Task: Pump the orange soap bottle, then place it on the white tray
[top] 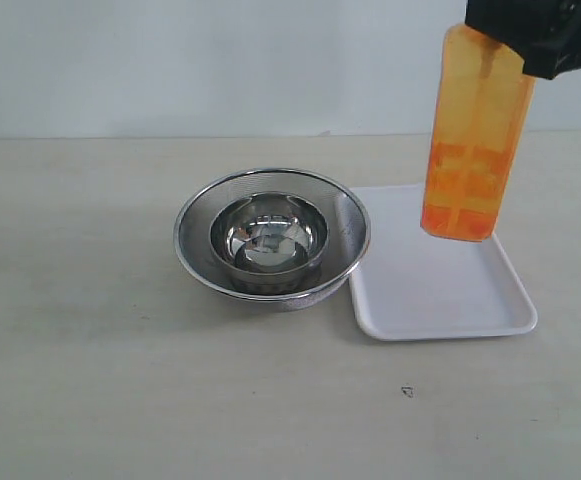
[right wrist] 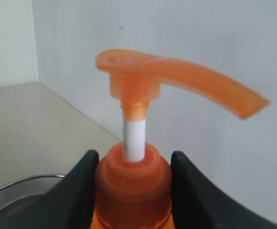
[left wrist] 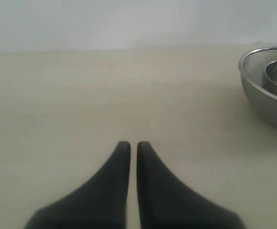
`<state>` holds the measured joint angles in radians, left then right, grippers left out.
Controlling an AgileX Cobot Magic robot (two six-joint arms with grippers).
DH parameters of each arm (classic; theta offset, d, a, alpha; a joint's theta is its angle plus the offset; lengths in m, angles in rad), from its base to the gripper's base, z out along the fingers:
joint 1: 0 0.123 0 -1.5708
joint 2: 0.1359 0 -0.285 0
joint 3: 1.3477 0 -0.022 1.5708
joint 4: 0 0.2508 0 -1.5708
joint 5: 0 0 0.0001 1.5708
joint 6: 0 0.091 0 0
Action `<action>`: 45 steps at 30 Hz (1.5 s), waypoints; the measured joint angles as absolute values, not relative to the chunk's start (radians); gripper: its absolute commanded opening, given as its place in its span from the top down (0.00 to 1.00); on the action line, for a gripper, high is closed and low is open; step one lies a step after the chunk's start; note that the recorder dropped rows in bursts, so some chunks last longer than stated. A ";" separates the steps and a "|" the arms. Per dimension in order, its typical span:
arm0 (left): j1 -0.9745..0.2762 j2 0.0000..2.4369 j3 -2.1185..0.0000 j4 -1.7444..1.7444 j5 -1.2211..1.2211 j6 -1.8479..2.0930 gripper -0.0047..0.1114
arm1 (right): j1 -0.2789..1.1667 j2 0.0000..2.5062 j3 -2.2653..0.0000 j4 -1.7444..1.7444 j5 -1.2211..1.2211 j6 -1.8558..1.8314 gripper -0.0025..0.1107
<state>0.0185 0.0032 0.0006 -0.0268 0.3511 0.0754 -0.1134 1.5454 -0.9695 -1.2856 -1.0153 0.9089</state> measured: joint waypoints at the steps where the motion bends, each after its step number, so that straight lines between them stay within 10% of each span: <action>1: 0.018 0.003 0.001 -0.027 0.351 0.075 0.92 | -0.113 1.563 -0.971 -1.292 -1.032 0.909 0.98; 25: 0.018 0.003 0.001 -0.027 0.351 0.075 0.92 | -0.113 1.817 -1.070 -1.414 -1.151 0.874 0.96; 33: 0.018 0.003 0.001 -0.027 0.351 0.075 0.92 | -0.113 1.817 -1.074 -1.397 -1.133 0.874 0.35; 45: 0.018 0.003 0.001 -0.027 0.351 0.075 0.92 | -0.113 1.807 -1.080 -1.357 -1.037 1.086 0.31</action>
